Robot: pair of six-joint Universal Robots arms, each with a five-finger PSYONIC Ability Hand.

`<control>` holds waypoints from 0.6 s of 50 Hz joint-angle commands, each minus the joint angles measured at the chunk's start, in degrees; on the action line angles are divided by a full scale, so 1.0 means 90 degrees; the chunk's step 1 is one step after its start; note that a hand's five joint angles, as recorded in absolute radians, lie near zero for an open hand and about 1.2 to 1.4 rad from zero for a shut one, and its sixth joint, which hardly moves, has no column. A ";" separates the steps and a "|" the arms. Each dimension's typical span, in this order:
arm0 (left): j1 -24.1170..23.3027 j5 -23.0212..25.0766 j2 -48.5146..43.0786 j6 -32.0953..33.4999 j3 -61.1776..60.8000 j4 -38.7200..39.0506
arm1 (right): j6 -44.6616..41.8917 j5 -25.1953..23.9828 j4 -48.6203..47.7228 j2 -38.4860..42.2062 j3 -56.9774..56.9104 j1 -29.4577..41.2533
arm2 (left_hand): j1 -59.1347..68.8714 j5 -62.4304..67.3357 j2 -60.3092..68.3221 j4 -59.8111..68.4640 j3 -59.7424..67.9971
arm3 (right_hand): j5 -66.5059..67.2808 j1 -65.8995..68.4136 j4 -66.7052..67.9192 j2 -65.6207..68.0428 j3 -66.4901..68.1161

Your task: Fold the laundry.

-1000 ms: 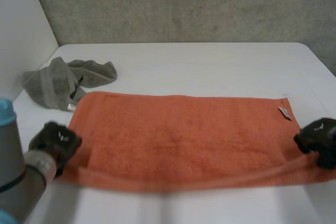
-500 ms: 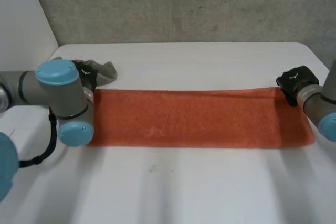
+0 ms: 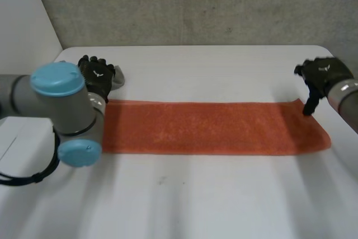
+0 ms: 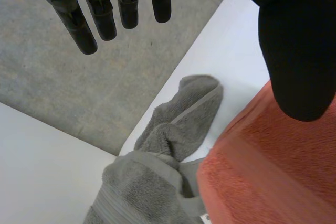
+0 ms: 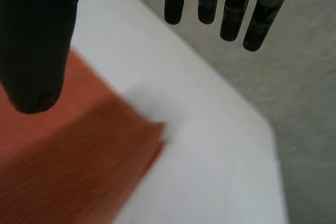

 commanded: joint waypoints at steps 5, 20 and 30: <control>0.0043 0.0584 0.1259 -0.1294 -0.1738 0.0029 | -0.0086 -0.1231 0.0218 -0.0471 0.1667 -0.0953 | -0.0095 -0.0305 -0.0190 -0.0178 -0.0223 | 0.1488 0.1719 0.1547 0.1617 0.1637; 0.0092 0.0594 0.1230 -0.1413 -0.1945 0.0225 | -0.0125 -0.1329 -0.1064 0.0193 0.2051 -0.1198 | -0.0095 -0.0305 -0.0190 -0.0178 -0.0223 | 0.4194 0.4425 0.4253 0.4323 0.4342; 0.0092 0.0585 0.1220 -0.1423 -0.1974 0.0225 | -0.0262 -0.1329 -0.1035 0.0369 0.1894 -0.1402 | -0.0095 -0.0305 -0.0190 -0.0178 -0.0223 | 0.7371 0.7602 0.7430 0.7500 0.7520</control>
